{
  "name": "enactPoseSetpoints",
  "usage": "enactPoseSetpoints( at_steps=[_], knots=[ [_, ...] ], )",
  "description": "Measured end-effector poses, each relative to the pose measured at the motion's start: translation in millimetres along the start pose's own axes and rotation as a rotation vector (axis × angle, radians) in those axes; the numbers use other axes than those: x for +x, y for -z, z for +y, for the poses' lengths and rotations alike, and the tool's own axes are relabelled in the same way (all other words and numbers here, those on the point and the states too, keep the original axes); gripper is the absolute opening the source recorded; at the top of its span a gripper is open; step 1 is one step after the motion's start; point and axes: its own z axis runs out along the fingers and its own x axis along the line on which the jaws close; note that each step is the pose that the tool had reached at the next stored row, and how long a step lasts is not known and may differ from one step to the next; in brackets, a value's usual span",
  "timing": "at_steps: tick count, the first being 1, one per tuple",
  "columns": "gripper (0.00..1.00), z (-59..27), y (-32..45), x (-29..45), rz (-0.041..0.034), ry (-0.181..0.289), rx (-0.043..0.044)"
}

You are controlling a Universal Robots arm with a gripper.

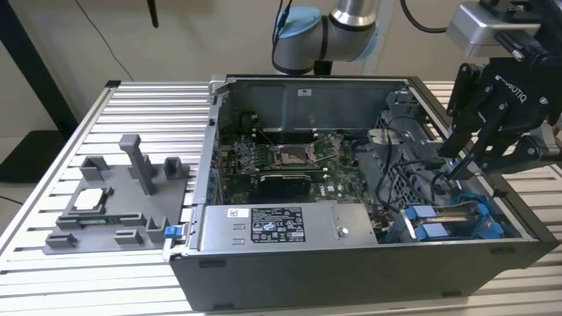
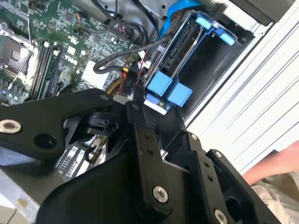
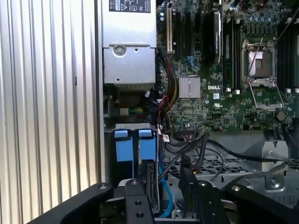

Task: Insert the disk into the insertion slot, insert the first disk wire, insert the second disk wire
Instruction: 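Insert the first disk wire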

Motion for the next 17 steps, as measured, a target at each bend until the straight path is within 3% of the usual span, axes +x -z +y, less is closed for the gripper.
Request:
enactPoseSetpoints(
  at_steps=[1, 5, 17],
  knots=[
    [1.00, 0.0, 0.1, 0.0, -0.0038, 0.000, -0.0001],
    [1.00, -0.1, -2.3, -0.1, -0.0393, 0.002, -0.0009],
    [1.00, -0.6, -19.8, -3.5, -0.0820, 0.005, -0.0030]
  ],
)
